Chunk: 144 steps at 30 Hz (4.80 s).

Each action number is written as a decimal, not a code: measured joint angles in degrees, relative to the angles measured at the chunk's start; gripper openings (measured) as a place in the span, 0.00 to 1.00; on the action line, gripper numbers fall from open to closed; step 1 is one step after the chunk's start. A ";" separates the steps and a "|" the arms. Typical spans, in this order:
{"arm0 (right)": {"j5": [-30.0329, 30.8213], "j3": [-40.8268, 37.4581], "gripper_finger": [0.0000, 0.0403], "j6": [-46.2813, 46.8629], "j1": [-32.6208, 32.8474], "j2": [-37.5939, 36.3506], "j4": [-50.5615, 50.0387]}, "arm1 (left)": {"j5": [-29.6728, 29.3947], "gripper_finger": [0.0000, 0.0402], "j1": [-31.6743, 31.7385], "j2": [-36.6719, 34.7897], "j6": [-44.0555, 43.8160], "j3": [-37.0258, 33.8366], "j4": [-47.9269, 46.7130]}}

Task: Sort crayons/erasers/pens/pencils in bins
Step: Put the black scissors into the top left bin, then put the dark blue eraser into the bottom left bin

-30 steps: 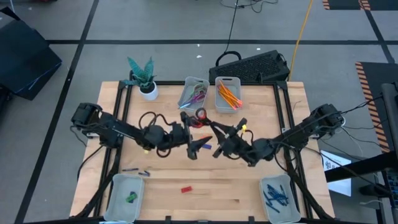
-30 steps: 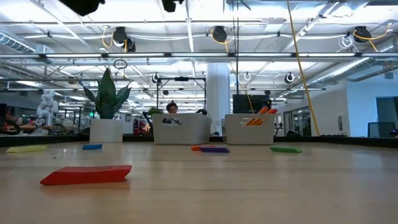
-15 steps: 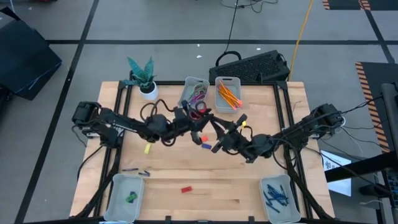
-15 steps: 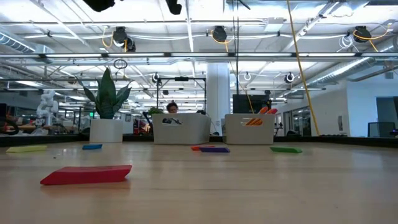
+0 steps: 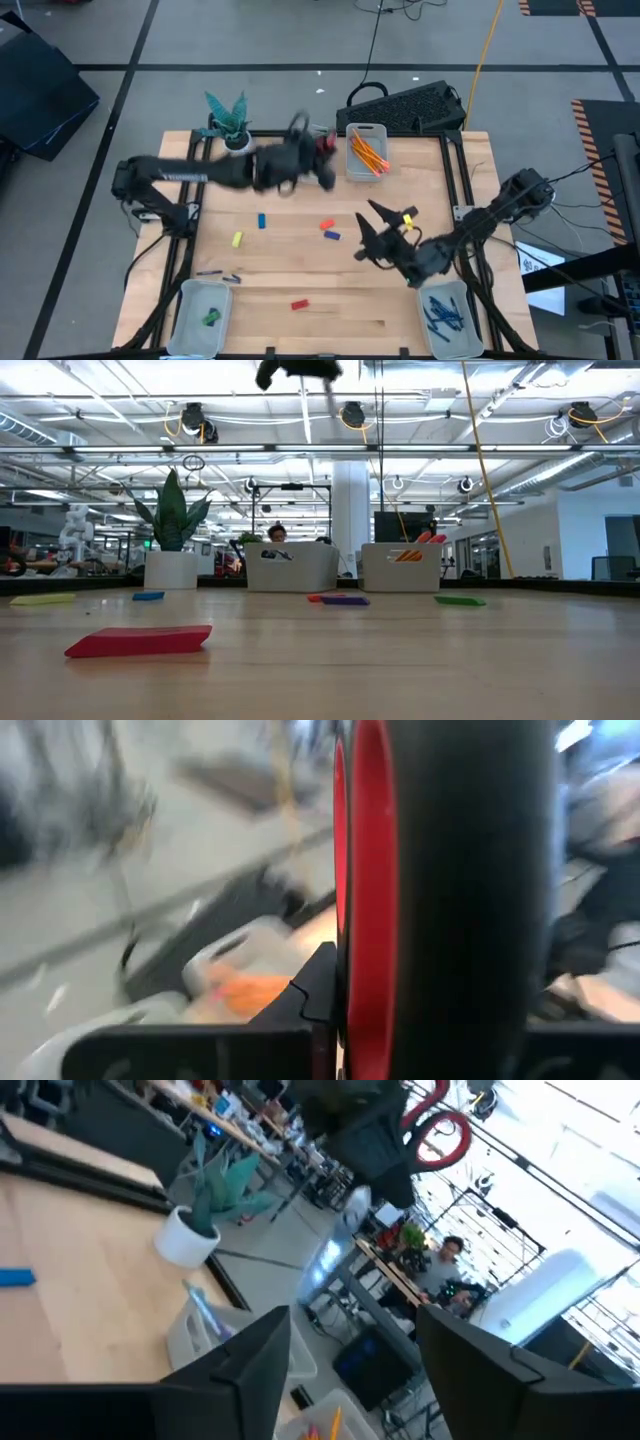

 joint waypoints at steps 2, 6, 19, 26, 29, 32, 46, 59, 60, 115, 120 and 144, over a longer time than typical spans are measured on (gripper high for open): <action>2.56 0.00 0.54 2.18 1.66 -0.01 -2.76 | 4.06 0.08 4.98 1.96 -4.76 8.20 -13.92; 3.80 -0.06 0.53 5.47 3.26 0.00 -4.31 | 17.71 0.08 15.96 7.97 -8.48 20.22 -31.85; -20.26 -4.55 0.39 27.18 -3.40 -0.05 -17.39 | 52.36 0.09 33.20 36.47 -1.03 51.21 -72.18; -47.59 -3.61 0.30 49.36 -11.42 -0.03 -35.95 | 51.34 0.11 34.42 41.86 0.56 51.08 -74.31; -49.40 -3.61 0.28 51.32 -12.75 -0.03 -38.39 | 50.57 0.10 34.24 43.54 0.17 49.90 -68.95; -50.25 -3.61 0.28 52.80 -12.77 -0.03 -40.36 | 50.17 0.11 34.31 45.10 -0.06 49.42 -67.27; -56.70 -3.58 0.47 54.25 -12.74 -0.02 -45.86 | 45.85 0.26 32.57 46.35 3.30 49.45 -67.16; -59.42 -3.09 0.48 62.31 -17.33 14.30 -41.17 | 34.69 0.41 24.54 24.10 8.02 49.39 -75.05; -59.44 -3.05 0.48 62.77 -17.84 14.93 -40.28 | 33.22 0.41 22.69 21.87 8.24 48.95 -74.46; -77.94 -16.27 0.19 68.24 -17.73 2.39 -8.86 | -6.29 0.41 -34.18 -0.35 38.29 -47.56 50.92; -82.32 -16.26 0.19 71.94 -17.11 -1.20 -10.34 | -8.29 0.47 -32.68 -0.12 47.15 -39.43 38.72; -88.21 -16.20 0.19 79.96 -16.66 -1.95 -6.60 | -3.38 0.33 -27.86 13.45 68.13 -24.93 39.69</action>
